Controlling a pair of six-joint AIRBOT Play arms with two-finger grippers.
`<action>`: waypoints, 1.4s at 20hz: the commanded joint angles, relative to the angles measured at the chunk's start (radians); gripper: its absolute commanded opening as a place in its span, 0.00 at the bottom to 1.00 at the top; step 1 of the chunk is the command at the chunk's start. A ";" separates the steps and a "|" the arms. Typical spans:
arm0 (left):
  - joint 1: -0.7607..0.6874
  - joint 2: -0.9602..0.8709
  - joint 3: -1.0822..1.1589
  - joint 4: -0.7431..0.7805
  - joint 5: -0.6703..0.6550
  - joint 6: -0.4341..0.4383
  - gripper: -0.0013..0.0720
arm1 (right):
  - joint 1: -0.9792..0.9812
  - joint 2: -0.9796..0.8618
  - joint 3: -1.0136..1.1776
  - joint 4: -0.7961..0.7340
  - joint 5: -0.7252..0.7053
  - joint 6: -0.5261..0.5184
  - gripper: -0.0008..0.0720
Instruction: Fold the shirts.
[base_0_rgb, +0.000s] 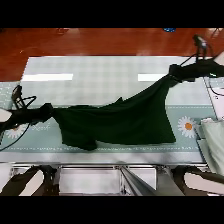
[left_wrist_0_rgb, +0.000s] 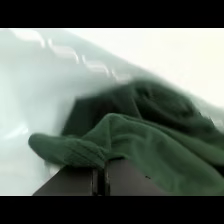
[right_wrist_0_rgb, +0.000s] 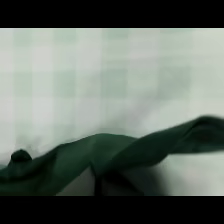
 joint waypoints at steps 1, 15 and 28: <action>0.000 -0.196 0.095 -0.054 0.059 0.054 0.38 | -0.001 -0.189 0.127 0.084 -0.011 0.025 0.43; 0.428 -0.172 0.013 -0.127 -0.513 0.322 0.71 | -0.354 0.452 -0.657 0.061 0.147 -0.097 0.57; 0.112 -0.235 -0.104 -0.241 -0.220 0.331 0.71 | -0.364 0.631 -0.766 0.176 0.153 -0.105 0.57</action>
